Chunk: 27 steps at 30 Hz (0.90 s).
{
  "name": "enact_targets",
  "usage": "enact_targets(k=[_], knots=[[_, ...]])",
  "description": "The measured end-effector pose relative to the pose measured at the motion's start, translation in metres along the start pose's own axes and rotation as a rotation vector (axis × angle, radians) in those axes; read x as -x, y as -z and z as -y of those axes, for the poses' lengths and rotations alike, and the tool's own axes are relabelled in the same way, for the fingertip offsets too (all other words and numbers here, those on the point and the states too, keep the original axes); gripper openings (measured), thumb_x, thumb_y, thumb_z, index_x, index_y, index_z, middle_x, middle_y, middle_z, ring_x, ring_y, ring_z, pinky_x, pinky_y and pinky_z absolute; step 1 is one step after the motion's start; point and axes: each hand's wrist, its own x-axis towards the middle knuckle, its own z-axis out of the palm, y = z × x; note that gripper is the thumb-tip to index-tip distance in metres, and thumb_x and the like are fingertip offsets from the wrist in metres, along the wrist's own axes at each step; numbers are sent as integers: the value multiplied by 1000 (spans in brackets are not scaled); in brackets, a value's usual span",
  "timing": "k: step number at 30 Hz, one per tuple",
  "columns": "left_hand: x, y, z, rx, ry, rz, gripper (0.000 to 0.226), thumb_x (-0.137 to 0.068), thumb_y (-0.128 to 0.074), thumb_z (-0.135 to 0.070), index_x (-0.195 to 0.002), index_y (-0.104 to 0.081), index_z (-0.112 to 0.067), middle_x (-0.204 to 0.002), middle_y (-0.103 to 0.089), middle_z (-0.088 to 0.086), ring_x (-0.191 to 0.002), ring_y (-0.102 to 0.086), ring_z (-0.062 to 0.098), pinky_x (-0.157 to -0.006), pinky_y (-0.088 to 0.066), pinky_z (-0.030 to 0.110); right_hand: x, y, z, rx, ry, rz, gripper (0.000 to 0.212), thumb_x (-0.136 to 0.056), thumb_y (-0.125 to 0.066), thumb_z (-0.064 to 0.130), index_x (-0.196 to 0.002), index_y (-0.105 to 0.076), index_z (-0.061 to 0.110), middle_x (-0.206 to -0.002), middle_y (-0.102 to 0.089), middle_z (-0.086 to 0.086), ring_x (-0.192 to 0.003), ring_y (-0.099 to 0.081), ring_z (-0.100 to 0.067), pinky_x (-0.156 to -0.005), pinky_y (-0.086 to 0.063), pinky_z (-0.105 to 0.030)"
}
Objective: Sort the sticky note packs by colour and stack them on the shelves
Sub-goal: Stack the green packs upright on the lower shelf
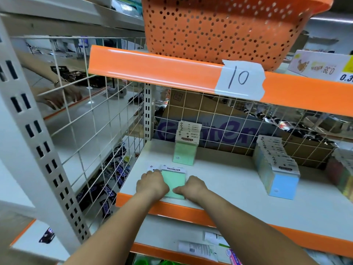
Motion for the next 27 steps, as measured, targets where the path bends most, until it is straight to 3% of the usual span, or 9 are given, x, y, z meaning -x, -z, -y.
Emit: enact_targets(k=[4,6,10,14,19,27], knots=[[-6,-2,-11,81,-50,-30,37,-85,-54,-18,-118,-40,-10,-118,-58,10,-110,-54,31,-84,-42,34,-6,8,0,-86,-25,-69,50,-77,-75,36,-114,-53,12,-112,-64,-5,-89,-58,-21,-55,-39,-25],[-10,-3,-15,110,-76,-52,35,-85,-52,-15,-116,-38,-10,-111,-60,11,-103,-57,32,-76,-41,33,-8,11,-1,-73,10,-133,46,-78,-73,34,-116,-55,15,-114,-64,-3,-97,-61,-22,-66,-40,-24],[-18,-4,-25,149,-115,-104,29,-87,-52,-16,-111,-37,-11,-100,-60,7,-91,-57,30,-68,-38,31,-16,17,-5,-65,77,-234,42,-84,-69,31,-121,-56,19,-116,-65,-3,-103,-62,-24,-72,-44,-25],[-26,-6,-34,174,-156,-158,28,-88,-49,-17,-114,-38,-12,-107,-61,8,-99,-57,32,-71,-34,32,-25,24,-5,-40,99,-308,40,-90,-63,31,-126,-53,18,-116,-64,-7,-105,-60,-28,-77,-45,-28],[-33,-9,-44,250,-186,-216,26,-91,-48,-18,-115,-39,-12,-114,-61,8,-103,-55,33,-85,-36,36,-37,33,-1,-41,95,-373,34,-94,-57,28,-125,-54,13,-118,-63,-12,-107,-59,-32,-82,-47,-32],[-51,-18,-52,286,-151,-171,31,-90,-46,-15,-119,-37,-15,-114,-61,6,-105,-55,32,-91,-34,36,-54,39,8,13,111,-407,28,-95,-53,21,-120,-55,9,-114,-63,-16,-105,-60,-34,-84,-49,-34]])
